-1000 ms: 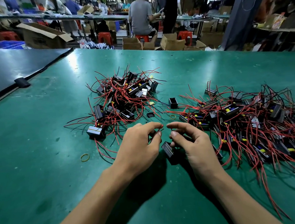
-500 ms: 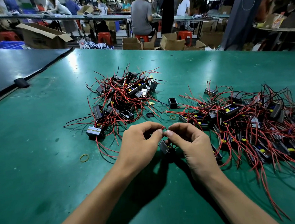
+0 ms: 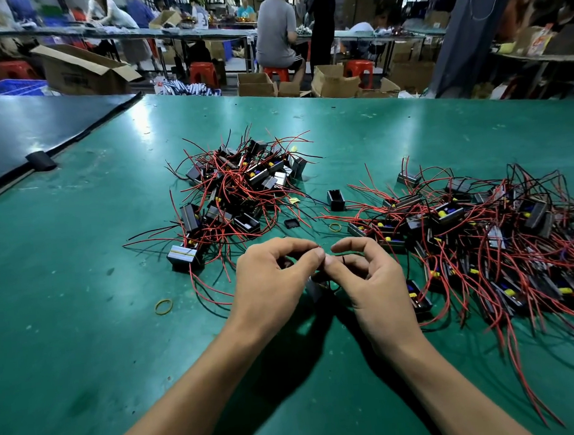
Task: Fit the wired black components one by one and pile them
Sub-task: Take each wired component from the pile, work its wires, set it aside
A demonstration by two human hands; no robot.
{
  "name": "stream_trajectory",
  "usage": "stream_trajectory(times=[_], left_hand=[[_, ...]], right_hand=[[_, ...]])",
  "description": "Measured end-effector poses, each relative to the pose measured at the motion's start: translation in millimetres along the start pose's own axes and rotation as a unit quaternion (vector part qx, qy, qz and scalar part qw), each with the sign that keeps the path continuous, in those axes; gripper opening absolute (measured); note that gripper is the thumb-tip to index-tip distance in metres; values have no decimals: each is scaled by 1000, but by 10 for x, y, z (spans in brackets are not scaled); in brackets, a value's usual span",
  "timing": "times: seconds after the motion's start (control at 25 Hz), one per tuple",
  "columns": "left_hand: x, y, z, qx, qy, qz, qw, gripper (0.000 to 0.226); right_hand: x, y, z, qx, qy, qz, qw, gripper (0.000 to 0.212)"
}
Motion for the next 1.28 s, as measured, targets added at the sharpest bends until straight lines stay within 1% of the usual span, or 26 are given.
stream_trajectory(times=[0.12, 0.2, 0.32, 0.44, 0.52, 0.64, 0.72, 0.8, 1.0, 1.28], left_hand=[[-17, 38, 9, 30, 14, -39, 999, 4], [-17, 111, 29, 76, 24, -96, 992, 5], [-2, 176, 58, 141, 25, -163, 976, 7], [-21, 179, 58, 174, 25, -180, 968, 9], [-22, 183, 60, 184, 23, -187, 965, 9], [-26, 172, 70, 172, 40, -182, 967, 7], [-43, 145, 70, 149, 55, -153, 975, 6], [-33, 120, 63, 125, 50, -124, 983, 7], [-21, 64, 49, 76, 40, -73, 994, 8], [-7, 36, 45, 50, 34, -42, 997, 7]], right_hand=[[-6, -44, 4, -20, -5, 56, 998, 9], [-11, -94, 11, -45, -1, 114, 993, 9], [-19, -151, 12, -64, -6, 171, 983, 8], [-52, -209, 4, -83, -3, 219, 972, 4], [-57, -221, -3, -88, -4, 224, 971, 4], [-33, -198, -16, -80, -26, 205, 975, 7], [-34, -168, -24, -69, -41, 186, 979, 16], [-47, -153, -29, -68, -41, 181, 980, 23], [-64, -116, -32, -74, -21, 159, 984, 20], [-45, -92, -31, -71, -21, 135, 988, 21]])
Point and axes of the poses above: each hand's wrist, its own z-axis away from the middle knuckle, its own x-axis out of the palm, y = z × x, the point moved 6 cm from there along -z, towards the middle knuckle, and after that the axes turned 12 degrees about -y, right-handed, at the moved point
